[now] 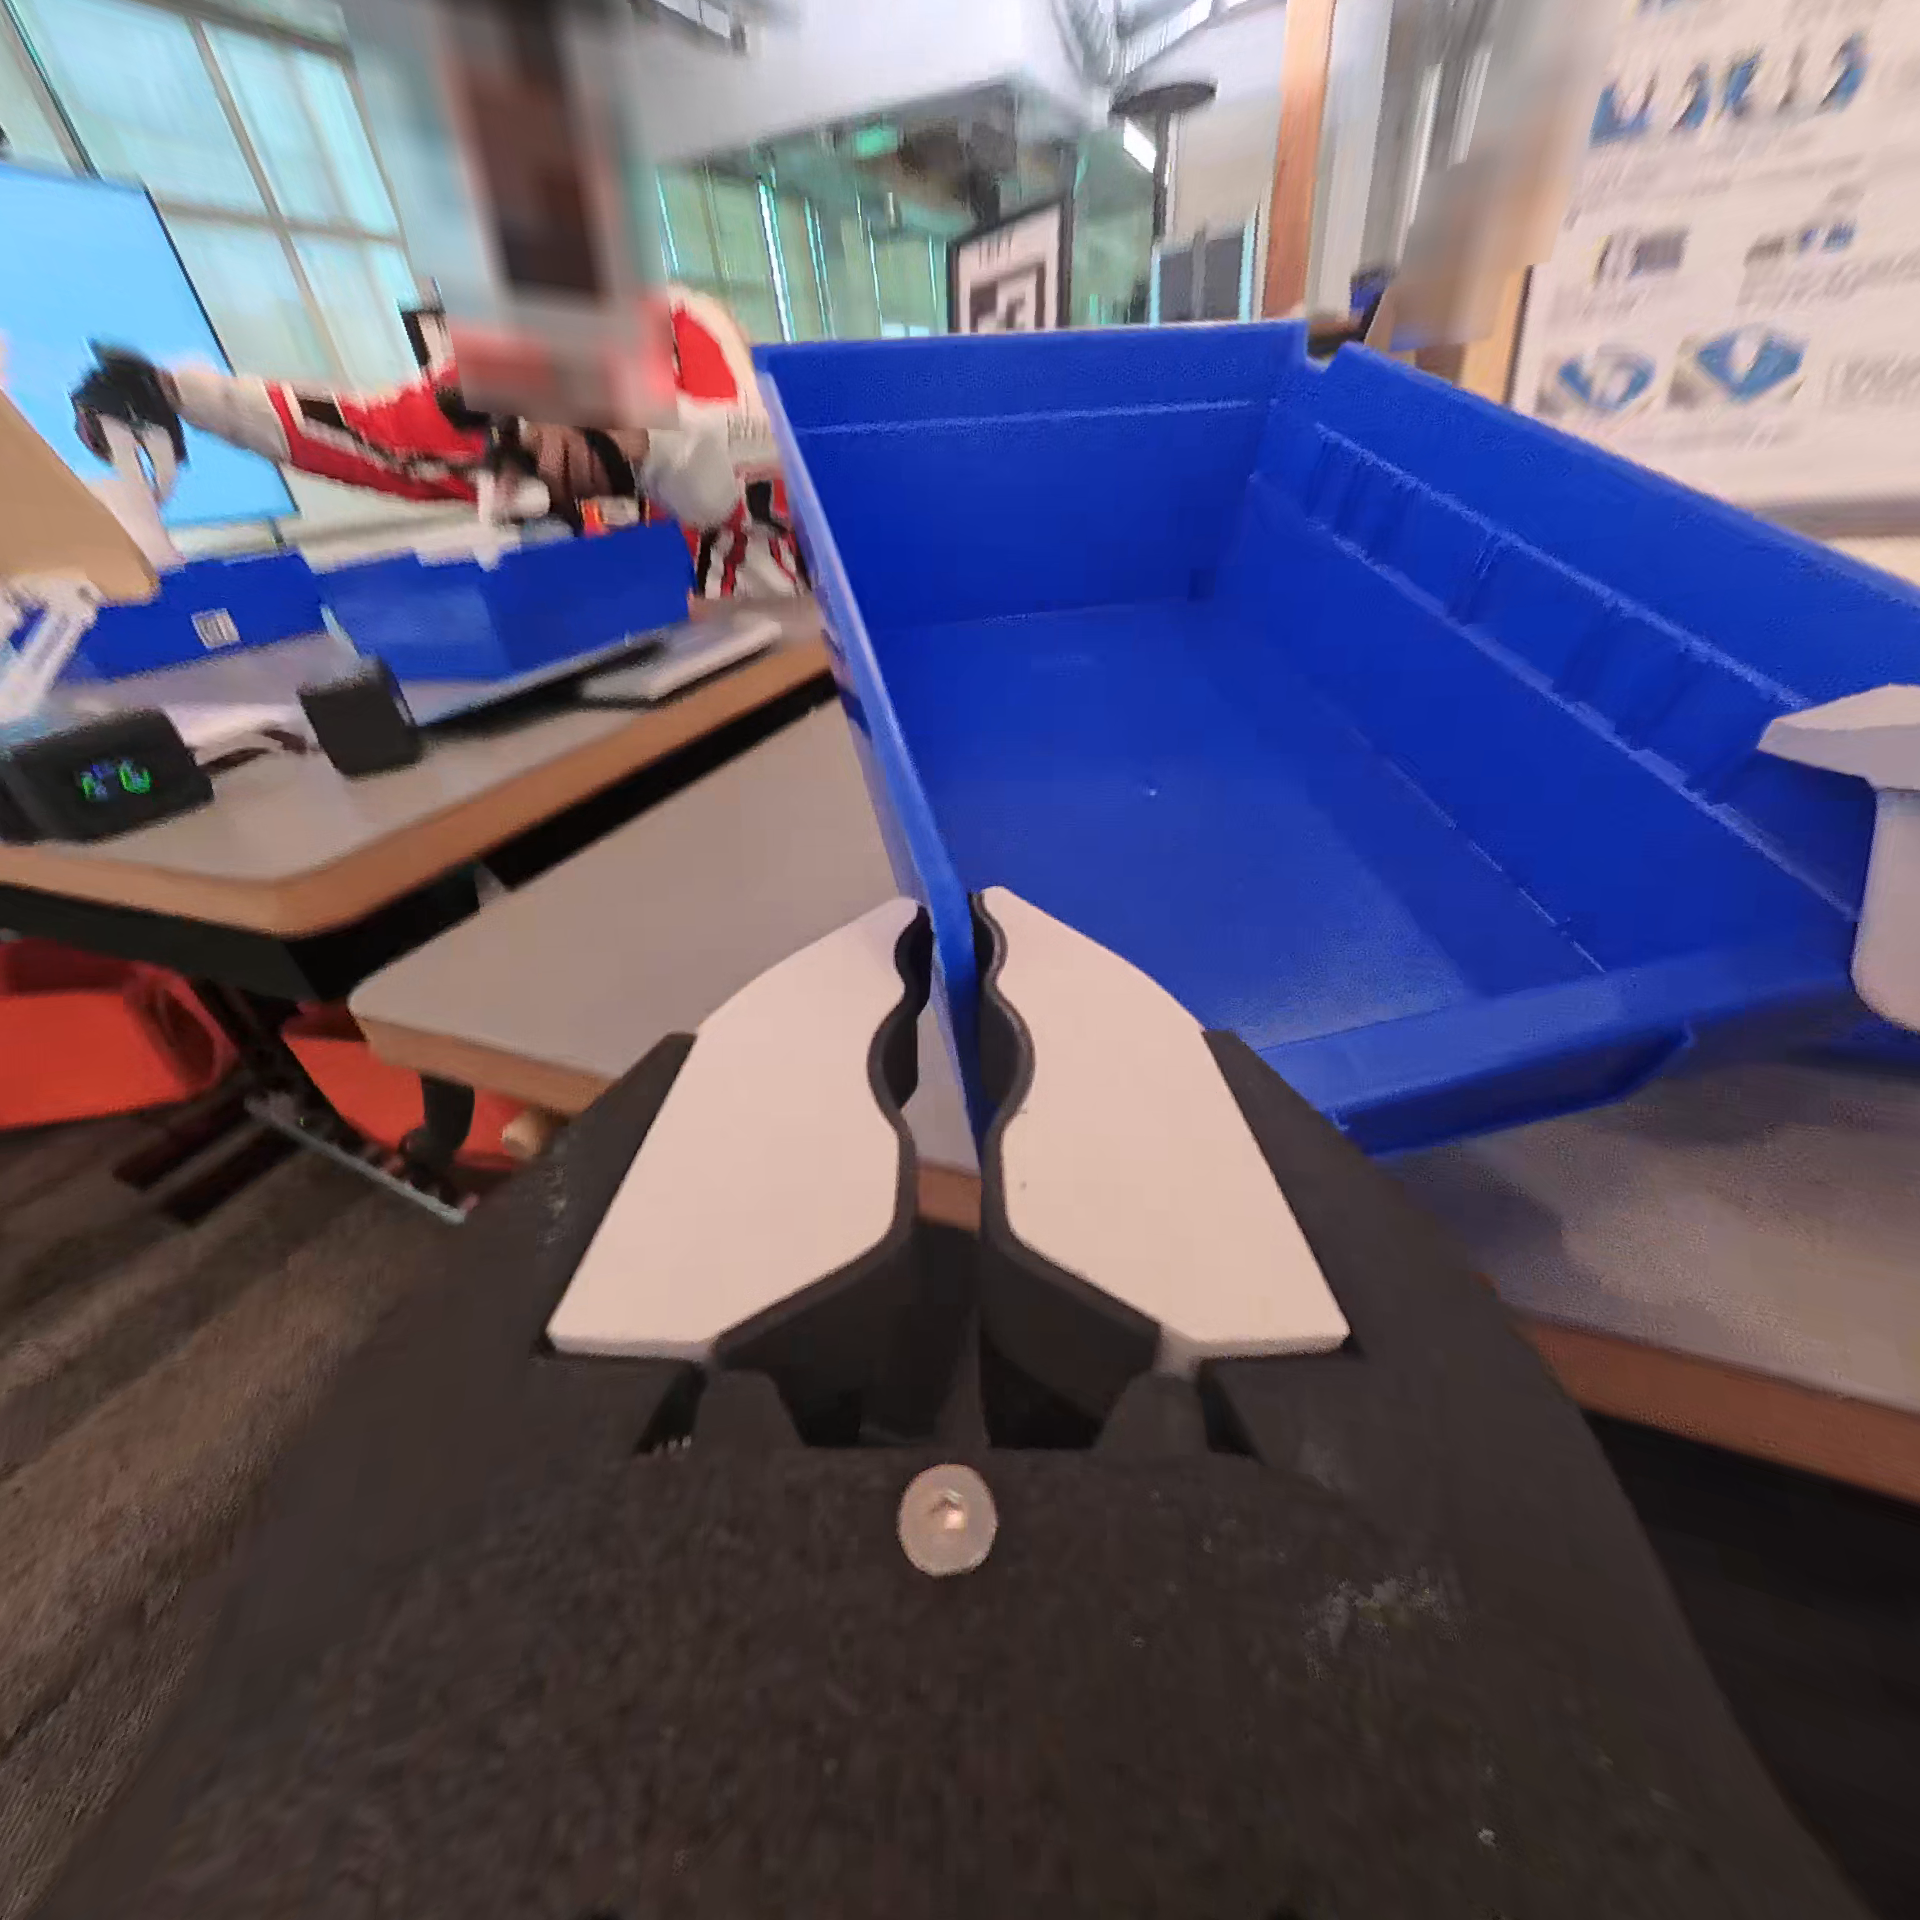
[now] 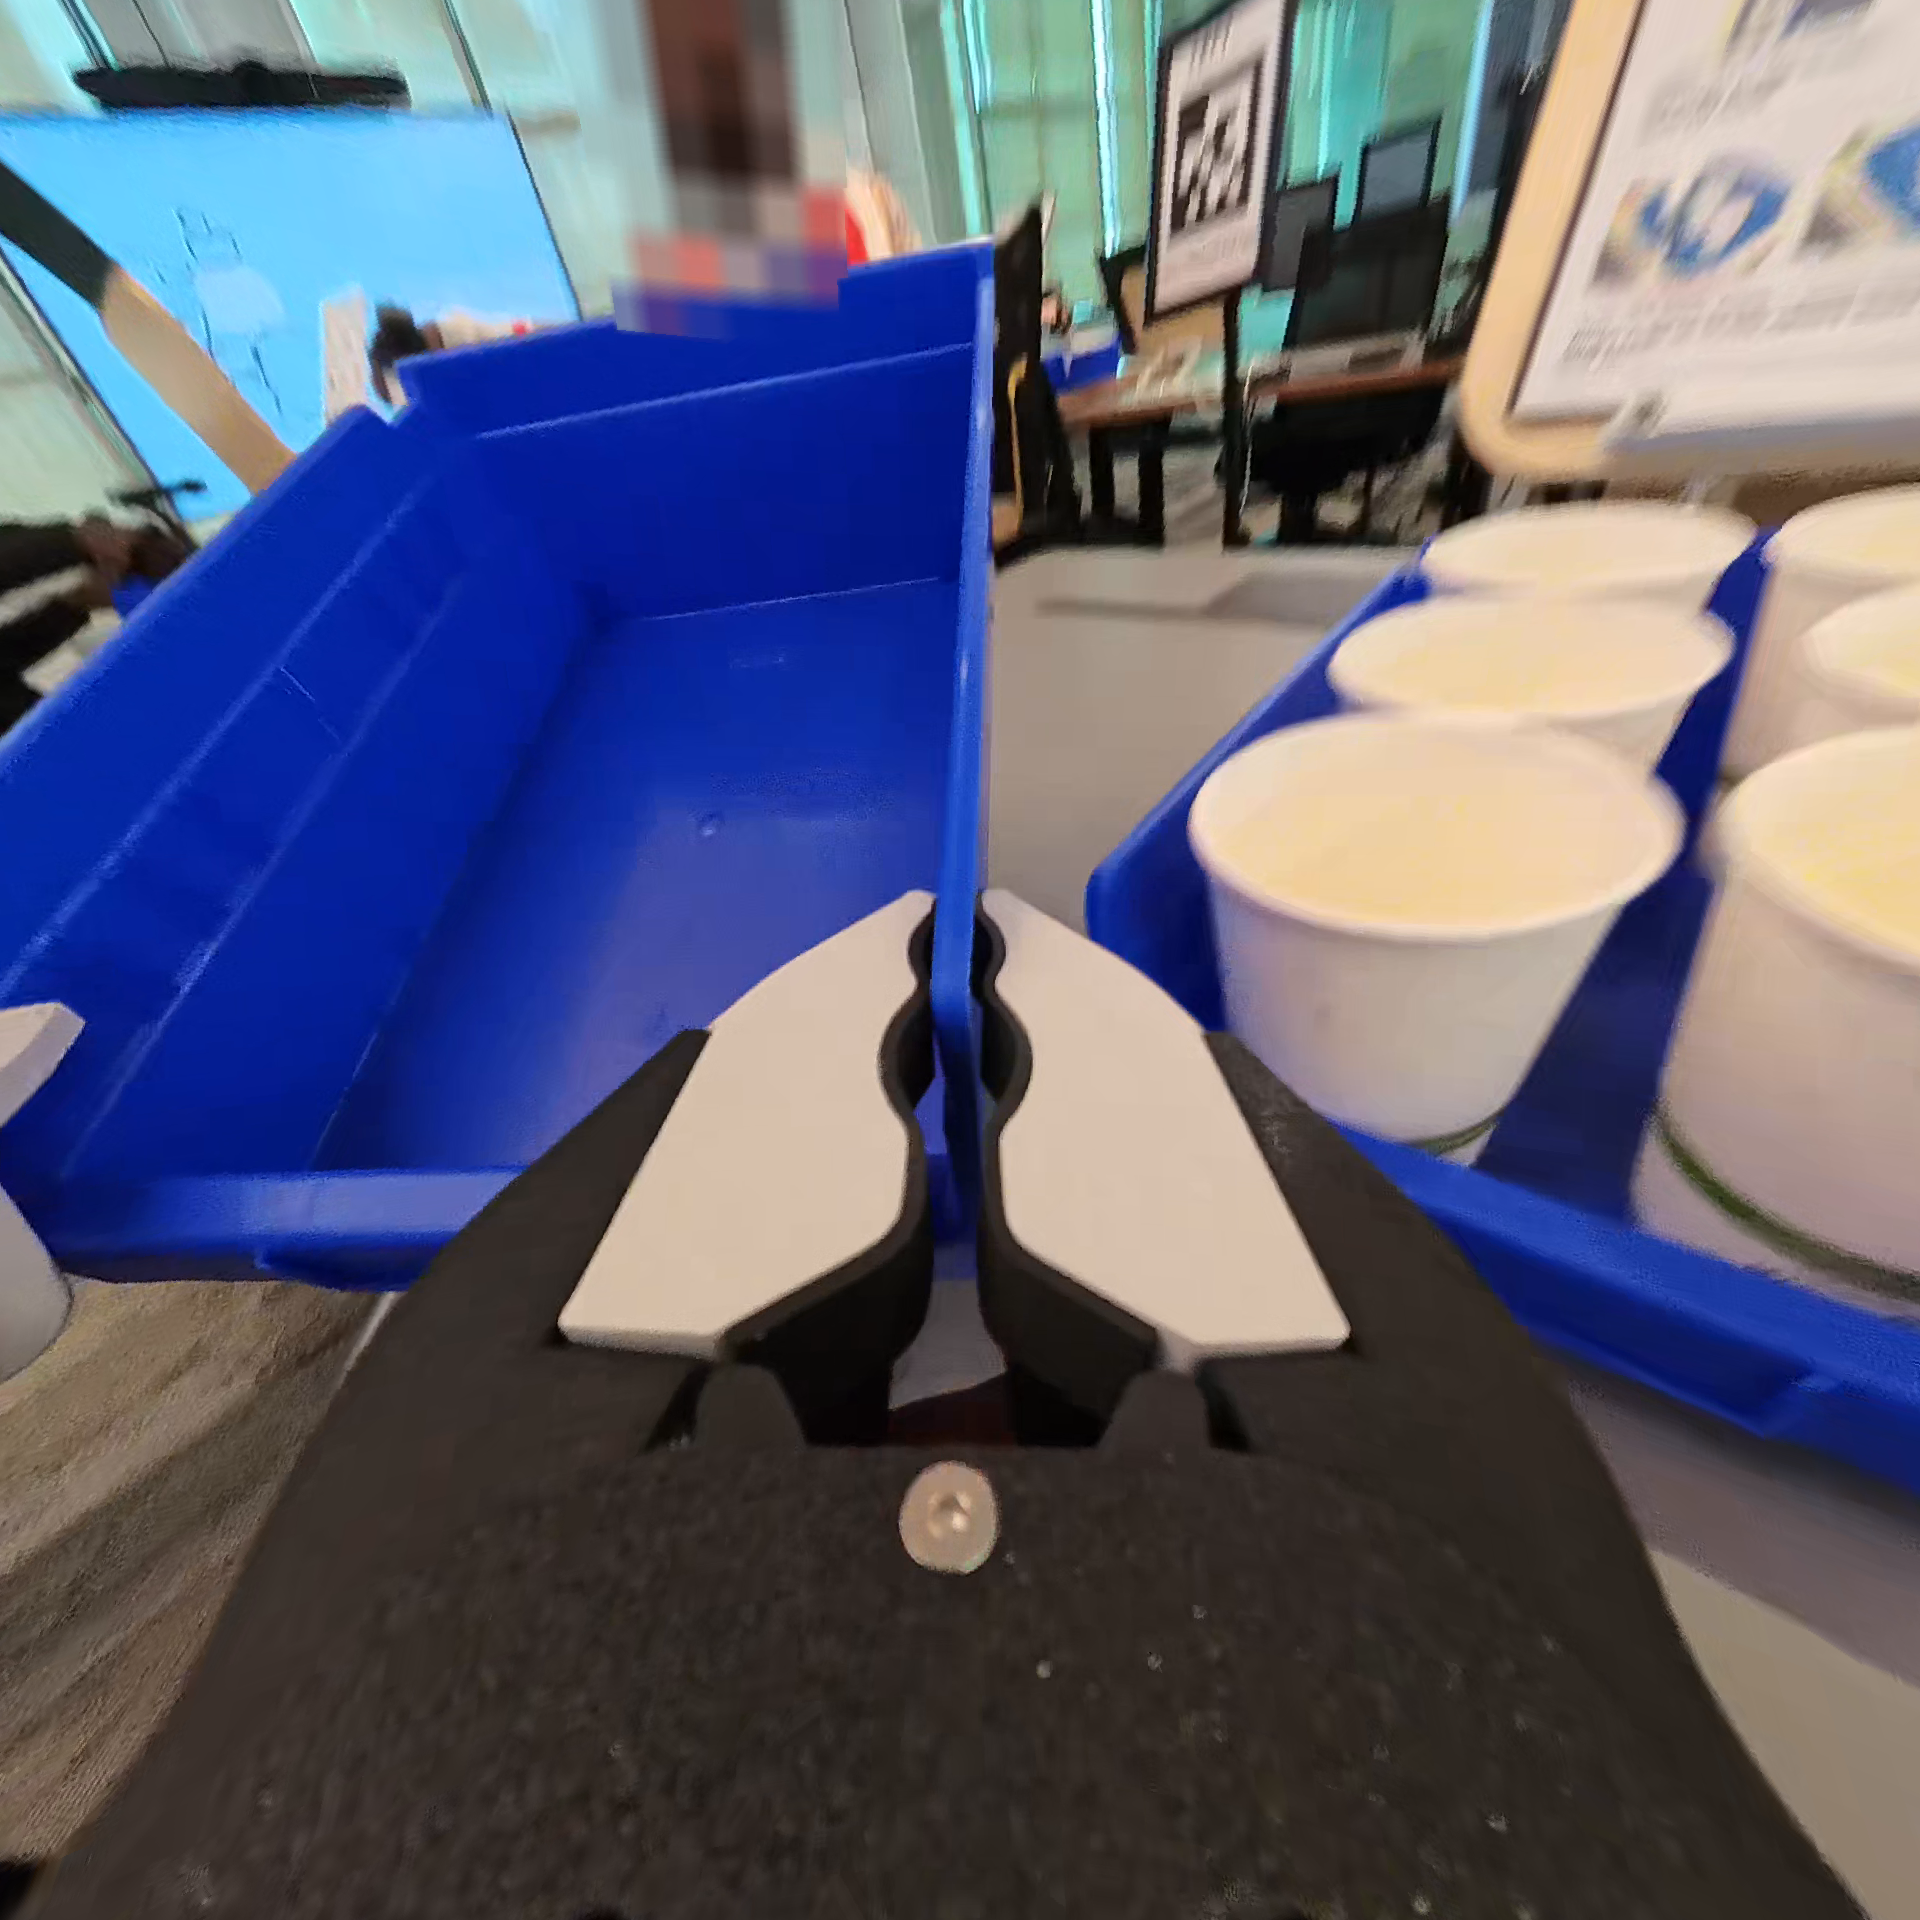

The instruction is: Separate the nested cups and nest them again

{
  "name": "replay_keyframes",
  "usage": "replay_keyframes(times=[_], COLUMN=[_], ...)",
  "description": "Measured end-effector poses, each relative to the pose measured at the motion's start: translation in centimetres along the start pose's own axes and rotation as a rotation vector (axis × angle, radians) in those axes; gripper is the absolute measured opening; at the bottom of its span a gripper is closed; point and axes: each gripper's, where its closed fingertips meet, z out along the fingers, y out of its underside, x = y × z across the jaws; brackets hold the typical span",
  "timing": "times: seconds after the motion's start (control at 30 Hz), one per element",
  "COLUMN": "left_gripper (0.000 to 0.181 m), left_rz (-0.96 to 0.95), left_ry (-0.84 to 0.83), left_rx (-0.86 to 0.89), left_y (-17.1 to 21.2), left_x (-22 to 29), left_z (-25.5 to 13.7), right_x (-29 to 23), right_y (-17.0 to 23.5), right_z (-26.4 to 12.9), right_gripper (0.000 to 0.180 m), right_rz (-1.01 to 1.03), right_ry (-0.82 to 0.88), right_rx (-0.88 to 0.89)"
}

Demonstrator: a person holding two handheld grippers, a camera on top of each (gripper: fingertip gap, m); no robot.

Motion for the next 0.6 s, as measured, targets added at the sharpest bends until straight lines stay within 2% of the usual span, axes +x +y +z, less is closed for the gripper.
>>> replay_keyframes(times=[0.07,0.2,0.37,0.5,0.6], left_gripper=[0.005,0.005,0.006,0.005,0.005], left_rz=[-0.005,-0.009,0.002,0.029,-0.015], left_ry=[0.020,0.165,0.403,0.562,0.702], left_rx=[0.088,0.211,0.358,0.406,0.297], left_y=[-2.8,-9.6,-18.4,-21.4,-19.6], left_x=[1.3,6.5,17.9,29.6,38.1], left_z=[-0.2,1.2,1.9,1.4,1.6], right_x=[0.9,5.3,14.7,23.5,30.0], right_y=[-3.4,-10.8,-18.6,-20.6,-18.8], right_z=[-1.8,-6.3,-14.1,-21.7,-25.9], right_gripper=[0.002,0.003,0.003,0.003,0.003], right_rz=[-0.024,-0.044,0.015,0.003,-0.010], right_ry=[0.035,0.148,0.340,0.546,0.685], right_rx=[0.094,0.254,0.421,0.460,0.342])
